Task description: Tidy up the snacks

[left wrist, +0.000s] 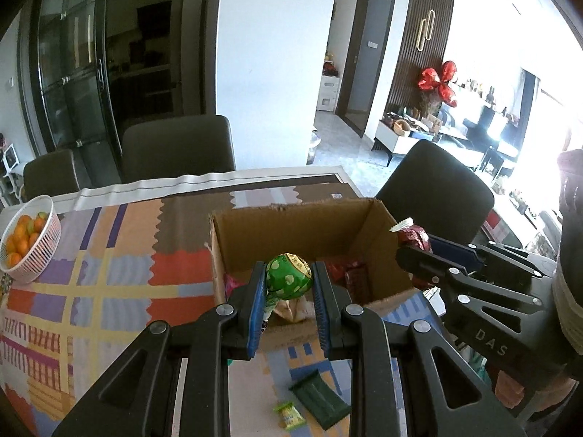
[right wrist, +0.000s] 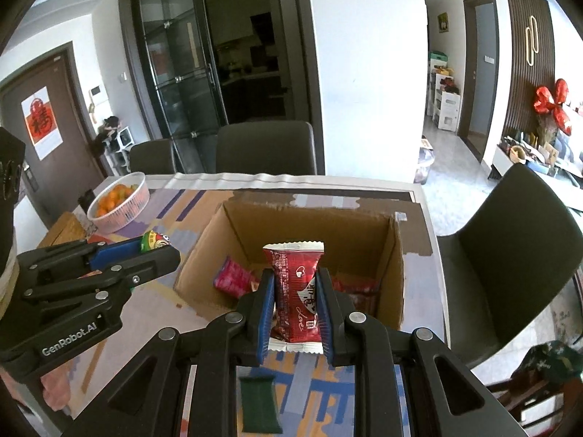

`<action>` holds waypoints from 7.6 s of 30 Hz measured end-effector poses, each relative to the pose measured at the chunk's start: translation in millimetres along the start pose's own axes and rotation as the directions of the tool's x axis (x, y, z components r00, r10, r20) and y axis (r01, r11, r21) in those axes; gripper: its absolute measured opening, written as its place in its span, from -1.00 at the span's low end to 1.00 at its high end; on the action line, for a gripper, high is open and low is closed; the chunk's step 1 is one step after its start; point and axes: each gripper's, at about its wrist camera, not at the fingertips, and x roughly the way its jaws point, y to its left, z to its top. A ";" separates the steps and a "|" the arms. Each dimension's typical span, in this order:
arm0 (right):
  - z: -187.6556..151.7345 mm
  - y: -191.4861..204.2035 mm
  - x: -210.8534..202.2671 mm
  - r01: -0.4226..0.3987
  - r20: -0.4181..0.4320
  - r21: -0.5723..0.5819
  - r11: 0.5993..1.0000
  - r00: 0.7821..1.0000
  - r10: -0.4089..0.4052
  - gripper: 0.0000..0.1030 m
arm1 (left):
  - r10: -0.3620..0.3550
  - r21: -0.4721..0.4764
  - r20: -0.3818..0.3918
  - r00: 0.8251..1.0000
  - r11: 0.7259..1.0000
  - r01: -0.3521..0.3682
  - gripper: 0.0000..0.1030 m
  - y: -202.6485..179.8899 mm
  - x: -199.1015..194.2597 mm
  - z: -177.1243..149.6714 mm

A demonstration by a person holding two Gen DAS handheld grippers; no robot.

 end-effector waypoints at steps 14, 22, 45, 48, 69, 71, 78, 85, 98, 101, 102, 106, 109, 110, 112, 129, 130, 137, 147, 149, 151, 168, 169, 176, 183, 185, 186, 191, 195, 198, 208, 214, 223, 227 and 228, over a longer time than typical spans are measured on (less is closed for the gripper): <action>9.0 -11.0 38.3 0.034 -0.053 0.020 0.999 0.998 -0.033 -0.55 | 0.067 0.021 -0.064 0.996 0.998 -0.066 -0.45 -0.5 48.4 19.0; -1.7 -18.9 37.7 0.085 -0.034 0.062 0.994 0.996 -0.083 -0.08 | 0.150 0.056 -0.041 0.988 0.987 -0.148 0.01 4.3 38.7 1.7; -104.4 27.7 -16.9 0.071 0.005 -0.051 0.996 0.997 -0.071 -0.08 | 0.134 0.055 -0.075 0.988 0.990 -0.130 0.05 -3.8 -6.4 -124.5; -118.8 26.7 -12.8 0.068 -0.023 -0.031 0.997 0.997 -0.069 -0.08 | 0.115 0.048 -0.108 0.988 0.993 -0.110 0.05 -2.8 1.7 -140.7; -180.0 23.6 27.4 0.093 -0.173 0.023 0.995 0.981 -0.088 -0.08 | 0.034 -0.023 -0.235 0.971 0.999 -0.040 -0.08 2.6 67.2 -200.2; -180.6 22.9 30.1 0.093 -0.180 0.024 0.995 0.980 -0.087 -0.08 | 0.027 -0.027 -0.242 0.970 0.999 -0.034 -0.12 2.4 72.4 -201.5; -182.8 21.1 38.2 0.097 -0.202 0.030 0.995 0.975 -0.089 -0.08 | 0.009 -0.044 -0.270 0.963 0.999 -0.022 -0.23 2.0 89.2 -203.5; -184.5 20.1 46.2 0.101 -0.218 0.029 0.994 0.972 -0.092 -0.08 | 0.005 -0.054 -0.279 0.960 0.998 -0.020 -0.43 5.1 97.1 -203.7; -185.6 30.8 64.2 0.047 -0.247 0.037 0.998 0.968 -0.036 -0.08 | 0.011 -0.076 -0.250 0.968 0.997 -0.031 -0.61 22.3 85.1 -206.4; -184.2 35.6 71.9 0.032 -0.257 0.032 0.999 0.966 -0.023 -0.08 | 0.016 -0.090 -0.236 0.972 0.995 -0.039 -0.61 29.9 75.4 -207.7; -183.5 38.1 74.8 0.027 -0.263 0.027 0.999 0.964 -0.019 -0.04 | 0.023 -0.091 -0.232 0.973 0.995 -0.045 -0.61 32.0 72.4 -208.2; -180.3 47.5 88.5 0.019 -0.281 0.000 1.000 0.960 -0.019 0.14 | 0.042 -0.108 -0.214 0.976 0.992 -0.066 -0.61 41.6 61.1 -211.3; -179.4 54.4 98.6 0.013 -0.305 -0.027 1.000 0.952 -0.020 0.14 | 0.046 -0.121 -0.207 0.977 0.990 -0.072 -0.61 46.2 56.3 -213.0; -179.2 56.9 101.5 0.012 -0.310 -0.038 0.999 0.951 -0.023 0.14 | 0.044 -0.125 -0.207 0.977 0.990 -0.071 -0.61 47.5 55.1 -213.7; -179.5 61.2 109.1 0.016 -0.325 -0.060 0.998 0.945 -0.034 0.14 | 0.048 -0.129 -0.206 0.977 0.989 -0.076 -0.61 50.2 53.8 -214.8; -178.7 71.7 124.3 0.036 -0.332 -0.094 0.995 0.941 -0.066 -0.12 | 0.044 -0.137 -0.186 0.982 0.988 -0.070 -0.61 50.2 45.1 -210.8; -178.9 70.0 121.6 0.035 -0.328 -0.090 0.995 0.942 -0.063 -0.12 | 0.042 -0.135 -0.180 0.983 0.989 -0.067 -0.61 49.2 43.1 -209.3; -171.7 62.5 88.8 0.037 -0.266 -0.057 0.998 0.963 -0.051 -0.12 | 0.032 -0.121 -0.135 0.990 0.991 -0.048 -0.61 38.7 25.7 -197.2; -148.9 46.6 38.1 0.052 -0.150 -0.001 0.999 0.987 -0.051 -0.12 | 0.011 -0.086 -0.053 0.999 0.996 -0.015 -0.61 17.5 -3.5 -172.4; -143.5 43.9 28.3 0.055 -0.126 0.014 0.998 0.991 -0.053 -0.12 | 0.015 -0.076 -0.034 0.999 0.997 -0.017 -0.61 13.2 -9.6 -167.2; -138.3 40.6 18.7 0.055 -0.101 0.028 0.998 0.993 -0.052 -0.12 | 0.011 -0.071 -0.018 1.000 0.997 -0.012 -0.61 9.5 -16.0 -162.2; -87.9 24.8 -25.9 0.060 0.054 0.065 0.996 0.997 -0.064 -0.12 | -0.002 -0.022 0.097 0.995 1.000 0.004 -0.61 -10.0 -41.0 -99.1; -84.5 23.9 -26.6 0.064 0.059 0.064 0.996 0.996 -0.068 -0.12 | -0.002 -0.017 0.102 0.995 1.000 0.004 -0.61 -10.5 -41.0 -94.1; -60.7 16.0 -27.5 0.078 0.087 0.067 0.995 0.993 -0.083 -0.12 | -0.004 0.003 0.112 0.994 1.000 0.003 -0.61 -12.8 -35.0 -65.1; -33.8 4.0 -15.0 0.083 0.076 0.066 0.994 0.993 -0.088 -0.11 | 0.001 0.001 0.093 0.996 1.000 -0.001 -0.61 -7.9 -19.0 -37.6; -25.0 1.3 -10.5 0.086 0.068 0.062 0.994 0.994 -0.091 -0.12 | 0.001 -0.009 0.076 0.997 1.000 0.000 -0.61 -5.1 -11.1 -28.6; -21.7 0.4 -8.4 0.087 0.063 0.059 0.995 0.994 -0.090 -0.12 | -0.001 -0.012 0.070 0.998 1.000 0.001 -0.61 -5.3 -9.2 -25.9; -3.2 -4.5 11.6 0.094 0.018 0.041 0.995 0.995 -0.095 -0.12 | 0.012 -0.027 0.031 0.999 1.000 -0.011 -0.61 0.6 11.0 -8.0; 4.4 -8.6 29.5 0.108 -0.023 0.025 0.994 0.994 -0.107 -0.12 | 0.026 -0.022 0.008 1.000 0.999 -0.026 -0.61 2.6 25.1 -1.3; 7.4 -13.9 45.9 0.116 -0.067 0.014 0.993 0.991 -0.115 -0.11 | 0.042 -0.013 -0.011 0.999 0.999 -0.043 -0.61 3.8 38.4 1.8; 10.0 -20.6 84.9 0.191 -0.153 -0.027 0.981 0.969 -0.192 0.00 | 0.091 -0.011 -0.068 0.994 0.996 -0.092 -0.24 12.9 68.4 1.1; -2.3 -24.3 76.7 0.200 -0.159 -0.020 0.980 0.967 -0.200 0.14 | 0.124 0.010 -0.055 0.991 0.992 -0.124 -0.06 14.4 59.3 -10.4; -22.6 -19.2 37.9 0.187 -0.098 0.000 0.982 0.978 -0.186 0.37 | 0.170 0.030 0.023 0.985 0.985 -0.170 0.24 3.4 14.1 -32.8; -34.6 -12.1 9.9 0.205 -0.041 0.008 0.979 0.978 -0.204 0.51 | 0.189 0.030 0.074 0.979 0.981 -0.192 0.35 -3.4 -14.6 -48.2; -39.9 -9.8 -0.3 0.212 -0.021 0.010 0.977 0.977 -0.212 0.56 | 0.191 0.028 0.082 0.978 0.981 -0.194 0.41 -4.9 -21.3 -52.9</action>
